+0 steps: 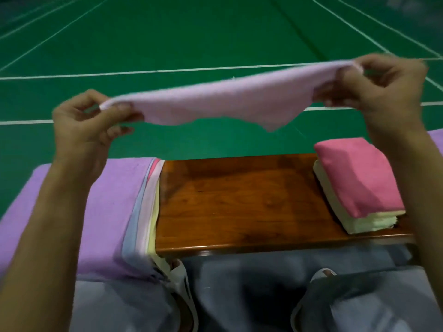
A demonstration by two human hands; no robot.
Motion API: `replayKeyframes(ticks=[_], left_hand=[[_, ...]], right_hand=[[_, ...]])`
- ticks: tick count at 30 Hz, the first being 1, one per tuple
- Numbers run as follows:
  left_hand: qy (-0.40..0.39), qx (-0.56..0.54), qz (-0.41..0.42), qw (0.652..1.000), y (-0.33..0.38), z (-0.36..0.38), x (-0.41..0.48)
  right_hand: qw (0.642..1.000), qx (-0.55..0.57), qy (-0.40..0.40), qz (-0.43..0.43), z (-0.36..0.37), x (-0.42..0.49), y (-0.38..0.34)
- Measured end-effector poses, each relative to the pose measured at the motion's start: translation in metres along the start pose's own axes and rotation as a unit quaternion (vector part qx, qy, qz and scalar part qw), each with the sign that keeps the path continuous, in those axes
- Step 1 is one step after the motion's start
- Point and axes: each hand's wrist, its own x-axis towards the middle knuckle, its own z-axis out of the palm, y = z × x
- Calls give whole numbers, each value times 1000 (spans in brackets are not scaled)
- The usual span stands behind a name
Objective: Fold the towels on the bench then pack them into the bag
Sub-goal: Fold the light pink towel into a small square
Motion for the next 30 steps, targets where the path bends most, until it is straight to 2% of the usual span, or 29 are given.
replayKeyframes(ticks=[2,4,6,8,10,12,13,14,15,16,18,19,21,22,23,24,27,29,30], left_hand=[[-94,47,-87,991,-6,-15,-19],[-206,139,-187,951,-15,-27,-33],[-347,237,-279,864,-27,-29,-43],[-440,292,-374,762,-40,-22,-51],[-455,348,-459,679,-48,-13,-56],[-463,398,-497,616,-48,-7,-57],[-466,413,-501,601,-45,-6,-56],[-460,419,-495,607,-43,-5,-56],[-438,420,-475,638,-42,-3,-55],[-396,423,-433,691,-45,-2,-54],[-262,450,-293,802,-65,5,-54],[-183,468,-212,838,-79,13,-55],[-74,476,-68,873,-102,36,-63],[-66,465,-29,882,-110,51,-68],[-91,461,-9,883,-118,63,-74],[-131,472,5,872,-125,74,-80],[-236,548,7,803,-148,91,-96],[-262,594,-33,760,-162,89,-103],[-258,607,-50,750,-165,86,-105]], right_hand=[[990,-52,-117,66,-12,-20,1],[944,-118,-265,154,-18,-36,1],[853,-187,-415,255,-11,-51,9],[740,-266,-521,334,1,-65,23],[655,-334,-563,377,15,-75,34],[602,-367,-581,406,23,-81,37],[584,-372,-588,418,24,-82,35],[575,-374,-591,425,25,-81,31],[579,-375,-587,423,25,-80,29],[604,-374,-569,413,26,-79,29],[702,-370,-498,350,34,-80,40],[754,-383,-447,291,41,-83,50],[832,-421,-325,159,62,-93,70],[855,-426,-274,113,75,-100,79],[868,-416,-256,90,86,-107,87],[871,-401,-272,77,96,-116,96],[829,-421,-368,23,114,-138,123],[802,-455,-386,12,112,-146,138],[797,-467,-382,14,110,-147,142]])
